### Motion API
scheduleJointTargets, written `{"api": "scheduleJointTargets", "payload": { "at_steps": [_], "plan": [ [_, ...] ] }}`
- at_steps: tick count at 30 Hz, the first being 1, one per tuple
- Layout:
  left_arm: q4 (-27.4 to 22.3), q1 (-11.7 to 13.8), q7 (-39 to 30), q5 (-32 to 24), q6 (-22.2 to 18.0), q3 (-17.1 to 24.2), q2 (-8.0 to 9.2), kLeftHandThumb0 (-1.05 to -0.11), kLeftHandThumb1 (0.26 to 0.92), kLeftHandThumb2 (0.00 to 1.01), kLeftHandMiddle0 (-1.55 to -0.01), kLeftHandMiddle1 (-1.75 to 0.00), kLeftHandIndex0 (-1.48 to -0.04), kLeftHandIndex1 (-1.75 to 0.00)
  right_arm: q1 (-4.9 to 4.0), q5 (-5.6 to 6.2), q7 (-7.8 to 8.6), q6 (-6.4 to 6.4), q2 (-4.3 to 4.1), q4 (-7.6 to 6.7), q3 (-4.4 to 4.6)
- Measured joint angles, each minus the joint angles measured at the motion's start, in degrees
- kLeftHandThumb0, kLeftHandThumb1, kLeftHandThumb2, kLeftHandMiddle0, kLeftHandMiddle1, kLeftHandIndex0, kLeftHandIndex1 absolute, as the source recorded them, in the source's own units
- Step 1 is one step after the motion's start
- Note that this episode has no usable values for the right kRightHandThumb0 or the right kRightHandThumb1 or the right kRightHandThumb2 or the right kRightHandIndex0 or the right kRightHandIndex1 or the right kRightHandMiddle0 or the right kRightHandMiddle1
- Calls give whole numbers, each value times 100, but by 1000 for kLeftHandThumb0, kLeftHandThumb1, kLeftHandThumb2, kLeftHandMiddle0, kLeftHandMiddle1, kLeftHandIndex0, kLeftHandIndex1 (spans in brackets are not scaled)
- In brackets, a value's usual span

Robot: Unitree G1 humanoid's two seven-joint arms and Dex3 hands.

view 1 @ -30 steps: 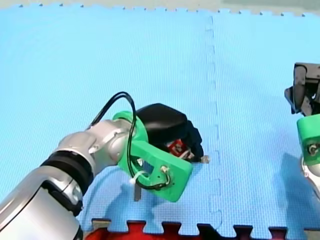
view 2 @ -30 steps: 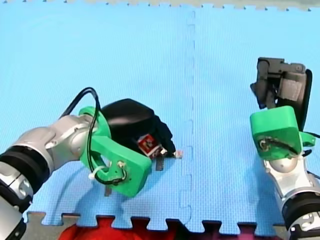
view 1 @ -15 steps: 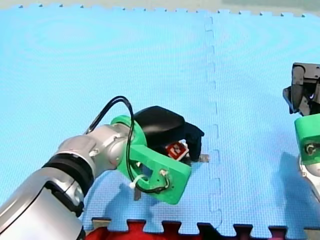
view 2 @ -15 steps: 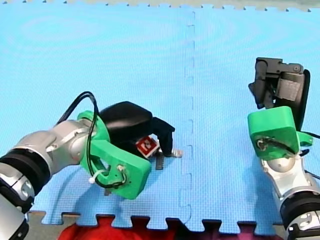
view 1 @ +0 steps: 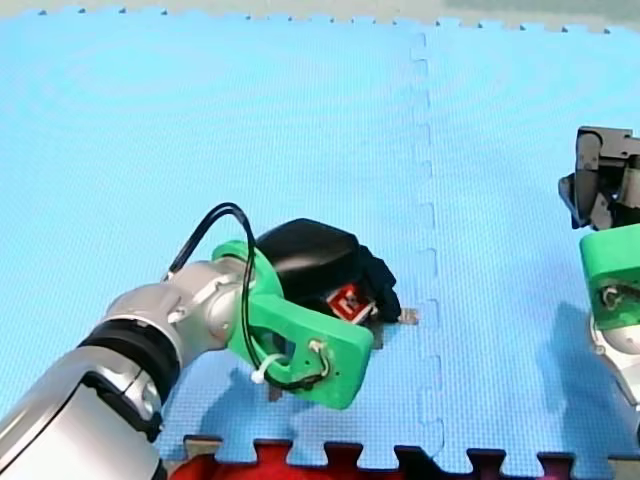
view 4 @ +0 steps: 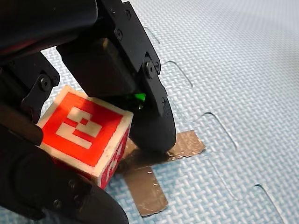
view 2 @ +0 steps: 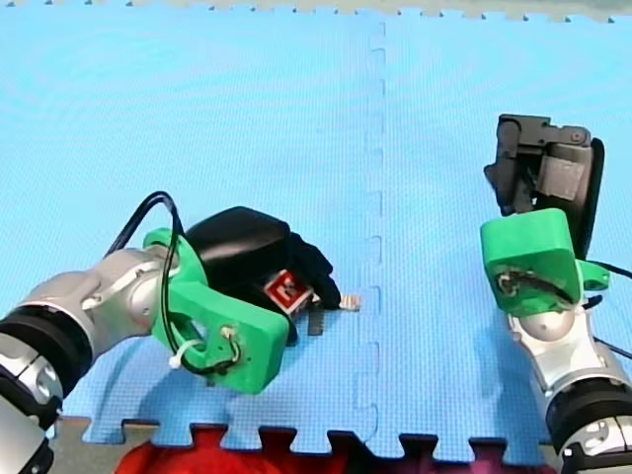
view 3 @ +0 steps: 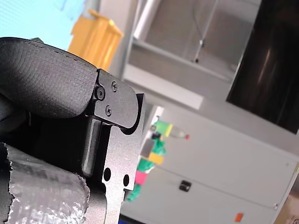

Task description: Stack cube left

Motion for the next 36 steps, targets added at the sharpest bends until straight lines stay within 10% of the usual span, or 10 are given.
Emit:
{"api": "scheduleJointTargets", "payload": {
  "at_steps": [5, 36],
  "plan": [
    [-2, -1, 34, 4, -35, 8, -20, -922, 735, 3, -862, -1703, -678, -5, -7, 3, -8, 8, 29, 0, -1],
    [-60, -116, 227, 144, -162, -56, 8, -977, 786, 21, -982, -1746, -665, -11, -54, 86, 77, 63, 78, 49, -46]
  ]
}}
